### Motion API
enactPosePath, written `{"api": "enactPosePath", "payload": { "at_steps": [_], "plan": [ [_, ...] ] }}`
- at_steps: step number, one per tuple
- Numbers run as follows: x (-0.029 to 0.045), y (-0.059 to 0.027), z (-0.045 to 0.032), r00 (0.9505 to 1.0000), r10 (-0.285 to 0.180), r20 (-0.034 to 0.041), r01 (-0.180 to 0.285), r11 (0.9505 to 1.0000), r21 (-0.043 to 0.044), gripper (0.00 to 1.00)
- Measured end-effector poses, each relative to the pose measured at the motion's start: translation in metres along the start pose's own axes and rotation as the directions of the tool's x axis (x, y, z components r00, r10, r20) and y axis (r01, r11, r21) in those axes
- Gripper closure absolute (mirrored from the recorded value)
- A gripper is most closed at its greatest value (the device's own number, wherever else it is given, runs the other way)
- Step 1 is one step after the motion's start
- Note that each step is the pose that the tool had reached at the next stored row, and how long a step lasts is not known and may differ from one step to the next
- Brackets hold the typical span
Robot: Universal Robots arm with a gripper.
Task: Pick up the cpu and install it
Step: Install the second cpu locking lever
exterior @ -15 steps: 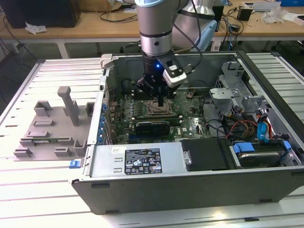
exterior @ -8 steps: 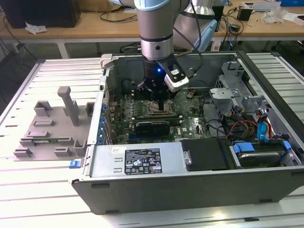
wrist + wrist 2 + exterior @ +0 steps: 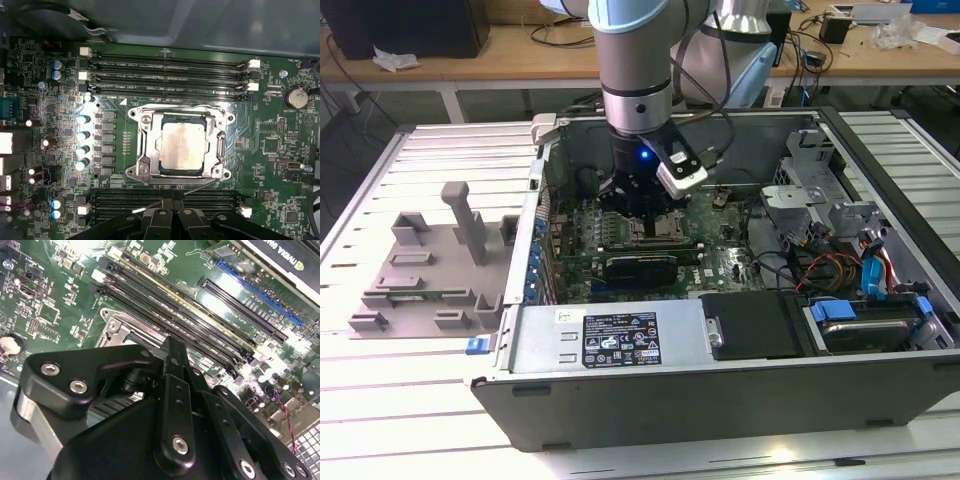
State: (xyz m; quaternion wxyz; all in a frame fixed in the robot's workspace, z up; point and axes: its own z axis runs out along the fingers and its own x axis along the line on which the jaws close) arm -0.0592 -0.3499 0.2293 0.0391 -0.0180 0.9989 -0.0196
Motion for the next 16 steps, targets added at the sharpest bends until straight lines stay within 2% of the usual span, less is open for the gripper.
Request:
{"api": "enactPosePath", "payload": {
  "at_steps": [1, 2, 4, 5, 7, 8, 9, 12, 13, 15, 16],
  "plan": [
    [0.0, -0.0003, 0.0003, 0.9999, -0.001, -0.0173, 0.001, 1.0, -0.0008, 0.89],
    [0.0, -0.0004, 0.0004, 0.9996, -0.001, -0.0267, 0.001, 1.0, -0.0012, 0.89],
    [-0.0001, -0.0008, 0.0005, 0.9996, -0.001, -0.0279, 0.001, 1.0, -0.0018, 0.89],
    [0.0009, -0.0041, 0.0005, 0.9996, -0.001, -0.028, 0.001, 1.0, -0.0019, 0.89],
    [0.0068, -0.0075, 0.0008, 0.9996, 0.0, -0.0265, 0.0, 0.9999, -0.0127, 0.89],
    [0.01, -0.0076, 0.0009, 0.9997, 0.0, -0.0254, -0.001, 0.9997, -0.0227, 0.89],
    [0.0153, -0.0087, 0.0012, 0.9997, 0.001, -0.024, -0.002, 0.9991, -0.0431, 0.89],
    [0.0214, -0.0163, 0.0023, 0.9998, 0.004, -0.0219, -0.006, 0.9957, -0.0919, 0.89],
    [0.0225, -0.0196, 0.0032, 0.9998, 0.005, -0.0217, -0.007, 0.9949, -0.1006, 0.89],
    [0.0232, -0.0234, 0.0046, 0.9998, 0.005, -0.0214, -0.008, 0.9939, -0.1096, 0.89],
    [0.0235, -0.0275, 0.0062, 0.9998, 0.006, -0.0208, -0.009, 0.9914, -0.1308, 0.89]
  ]
}}
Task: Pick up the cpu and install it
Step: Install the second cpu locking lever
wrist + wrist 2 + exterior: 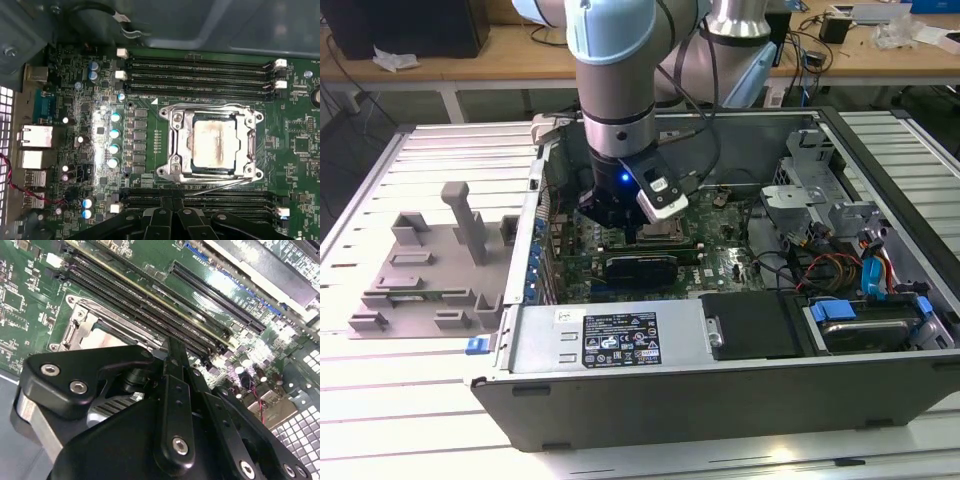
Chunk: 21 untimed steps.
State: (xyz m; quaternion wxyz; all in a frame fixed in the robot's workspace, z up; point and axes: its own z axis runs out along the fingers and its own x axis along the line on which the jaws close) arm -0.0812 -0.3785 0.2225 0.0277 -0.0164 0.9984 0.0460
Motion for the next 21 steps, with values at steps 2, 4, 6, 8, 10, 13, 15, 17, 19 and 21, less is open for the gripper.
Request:
{"api": "enactPosePath", "payload": {
  "at_steps": [2, 4, 6, 8, 10, 13, 15, 17, 19, 21],
  "plan": [
    [0.0001, -0.0022, 0.0004, 1.0, 0.001, 0.0008, -0.001, 0.9997, -0.0225, 0.89],
    [0.0003, -0.0063, 0.0013, 1.0, 0.003, 0.002, -0.003, 0.9983, -0.0589, 0.89],
    [0.0006, -0.0117, 0.003, 1.0, 0.004, 0.0027, -0.004, 0.9968, -0.0804, 0.89],
    [0.0007, -0.014, 0.0045, 1.0, 0.005, 0.0032, -0.005, 0.9953, -0.0966, 0.89],
    [0.0007, -0.0148, 0.0058, 1.0, 0.007, 0.0038, -0.006, 0.9929, -0.1185, 0.89],
    [0.0005, -0.0152, 0.0076, 1.0, 0.008, 0.0045, -0.007, 0.9898, -0.1422, 0.89],
    [0.0, -0.0168, 0.0121, 0.9999, 0.009, 0.005, -0.009, 0.988, -0.1543, 0.89],
    [-0.0005, -0.0186, 0.0137, 0.9999, 0.01, 0.0051, -0.009, 0.9871, -0.1596, 0.89],
    [-0.0004, -0.0232, 0.0133, 0.9999, 0.011, 0.0052, -0.01, 0.9868, -0.1617, 0.89],
    [-0.0003, -0.0251, 0.0131, 0.9999, 0.011, 0.0053, -0.01, 0.9866, -0.1627, 0.89]
  ]
}}
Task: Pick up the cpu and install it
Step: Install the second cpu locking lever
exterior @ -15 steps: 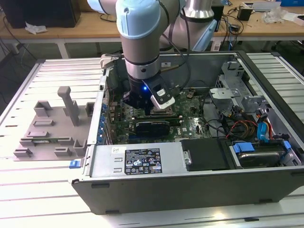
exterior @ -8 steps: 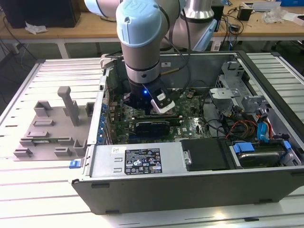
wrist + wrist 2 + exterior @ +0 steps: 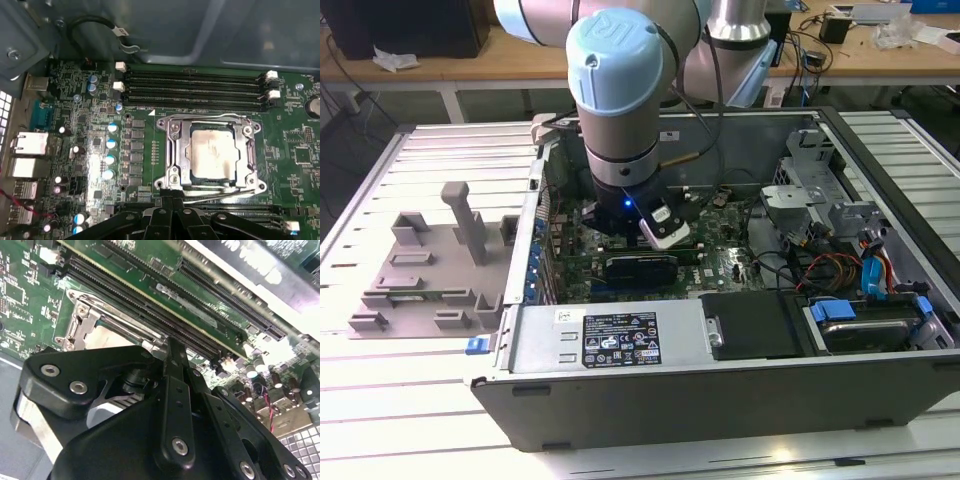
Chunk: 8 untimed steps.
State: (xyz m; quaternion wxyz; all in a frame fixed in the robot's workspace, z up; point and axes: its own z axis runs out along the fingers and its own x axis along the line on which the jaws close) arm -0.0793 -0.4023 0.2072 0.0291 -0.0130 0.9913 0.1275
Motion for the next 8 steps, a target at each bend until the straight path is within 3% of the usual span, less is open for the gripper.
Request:
{"api": "enactPosePath", "payload": {
  "at_steps": [2, 6, 8],
  "plan": [
    [0.0001, -0.0015, 0.0001, 1.0, 0.001, 0.0003, -0.001, 1.0, -0.0052, 0.89],
    [0.0003, -0.0026, 0.0038, 1.0, 0.003, 0.0015, -0.003, 0.9992, -0.0404, 0.89],
    [0.0004, -0.0031, 0.0055, 1.0, 0.004, 0.0019, -0.004, 0.9987, -0.0513, 0.89]
  ]
}}
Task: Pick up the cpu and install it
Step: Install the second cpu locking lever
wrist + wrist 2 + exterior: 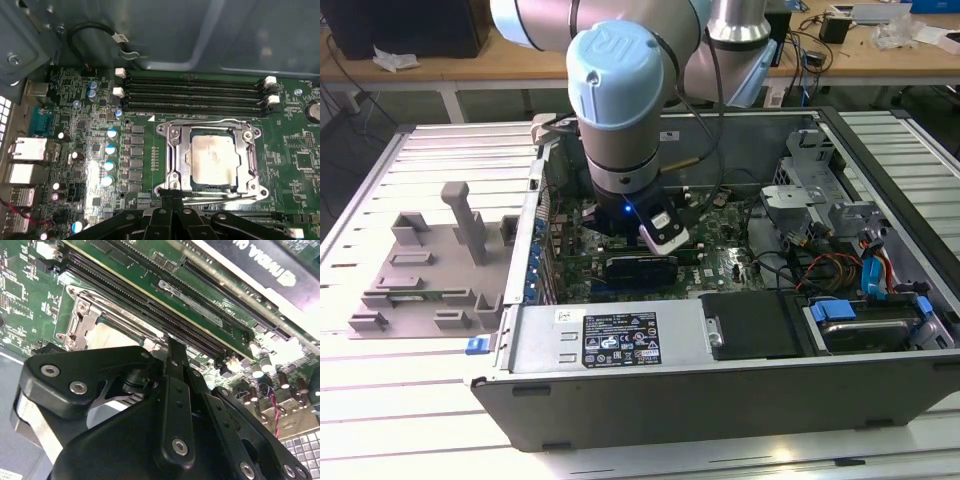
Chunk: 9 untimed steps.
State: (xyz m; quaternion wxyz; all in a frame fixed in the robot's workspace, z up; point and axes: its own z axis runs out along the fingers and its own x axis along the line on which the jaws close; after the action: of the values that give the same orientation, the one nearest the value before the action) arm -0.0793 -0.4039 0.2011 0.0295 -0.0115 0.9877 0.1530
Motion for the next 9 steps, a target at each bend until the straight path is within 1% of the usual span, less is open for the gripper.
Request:
{"api": "enactPosePath", "payload": {
  "at_steps": [2, 4, 7, 9],
  "plan": [
    [0.0004, -0.0012, 0.0023, 1.0, 0.002, 0.0007, -0.002, 0.9999, -0.0104, 0.89],
    [0.0027, -0.0017, 0.0036, 1.0, 0.005, 0.002, -0.005, 0.9996, -0.0278, 0.89],
    [0.0053, -0.002, 0.005, 1.0, 0.008, 0.0031, -0.008, 0.9992, -0.0392, 0.89],
    [0.0067, -0.0025, 0.0066, 0.9999, 0.012, 0.0043, -0.012, 0.999, -0.0425, 0.89]
  ]
}}
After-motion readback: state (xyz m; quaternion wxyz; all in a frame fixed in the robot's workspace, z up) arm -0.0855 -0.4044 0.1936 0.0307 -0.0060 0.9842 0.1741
